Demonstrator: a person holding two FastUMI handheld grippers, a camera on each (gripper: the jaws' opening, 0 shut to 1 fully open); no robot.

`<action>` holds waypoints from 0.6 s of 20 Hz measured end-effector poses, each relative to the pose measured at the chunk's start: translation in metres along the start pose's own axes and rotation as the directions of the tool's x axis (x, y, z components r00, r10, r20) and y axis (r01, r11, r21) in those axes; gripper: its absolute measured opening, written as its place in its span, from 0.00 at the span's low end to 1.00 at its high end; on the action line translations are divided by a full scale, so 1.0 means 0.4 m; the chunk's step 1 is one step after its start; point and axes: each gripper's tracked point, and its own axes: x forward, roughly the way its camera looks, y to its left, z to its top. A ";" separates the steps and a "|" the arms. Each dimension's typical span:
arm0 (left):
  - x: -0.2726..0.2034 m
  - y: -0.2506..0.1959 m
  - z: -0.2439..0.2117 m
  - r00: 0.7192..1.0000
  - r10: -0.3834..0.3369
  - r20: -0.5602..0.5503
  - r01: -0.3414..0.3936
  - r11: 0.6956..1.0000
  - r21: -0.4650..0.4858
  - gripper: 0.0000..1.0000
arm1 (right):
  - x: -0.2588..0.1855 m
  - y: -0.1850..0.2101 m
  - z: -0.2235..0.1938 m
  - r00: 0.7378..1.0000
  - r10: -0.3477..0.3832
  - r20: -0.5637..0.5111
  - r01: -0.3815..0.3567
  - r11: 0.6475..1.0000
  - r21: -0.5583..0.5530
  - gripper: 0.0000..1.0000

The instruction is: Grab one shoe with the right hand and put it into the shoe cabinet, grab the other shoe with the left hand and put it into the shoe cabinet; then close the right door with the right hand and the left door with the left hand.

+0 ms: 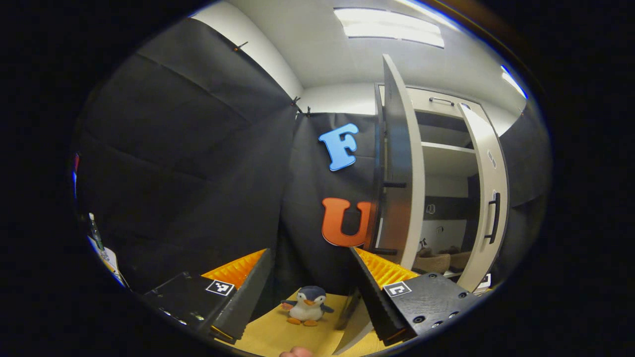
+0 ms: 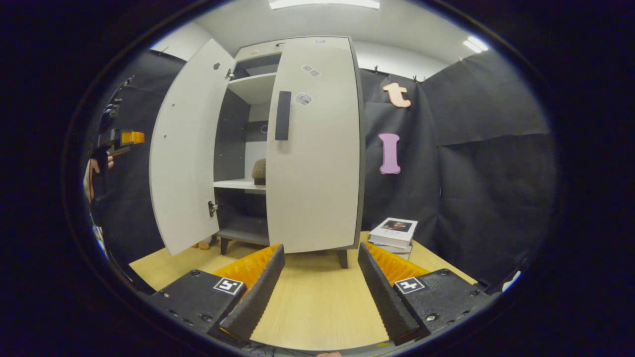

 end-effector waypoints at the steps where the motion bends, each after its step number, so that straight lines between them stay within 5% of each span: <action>1: 0.017 0.000 0.002 1.000 -0.009 -0.006 0.009 1.000 -0.007 0.93 | -0.003 -0.006 0.002 1.000 -0.006 0.000 0.006 1.000 -0.001 0.96; 12: 0.055 -0.032 0.016 0.997 -0.073 -0.013 0.072 0.997 -0.004 0.93 | 0.006 -0.028 0.010 0.999 -0.040 -0.001 0.040 0.999 0.031 0.96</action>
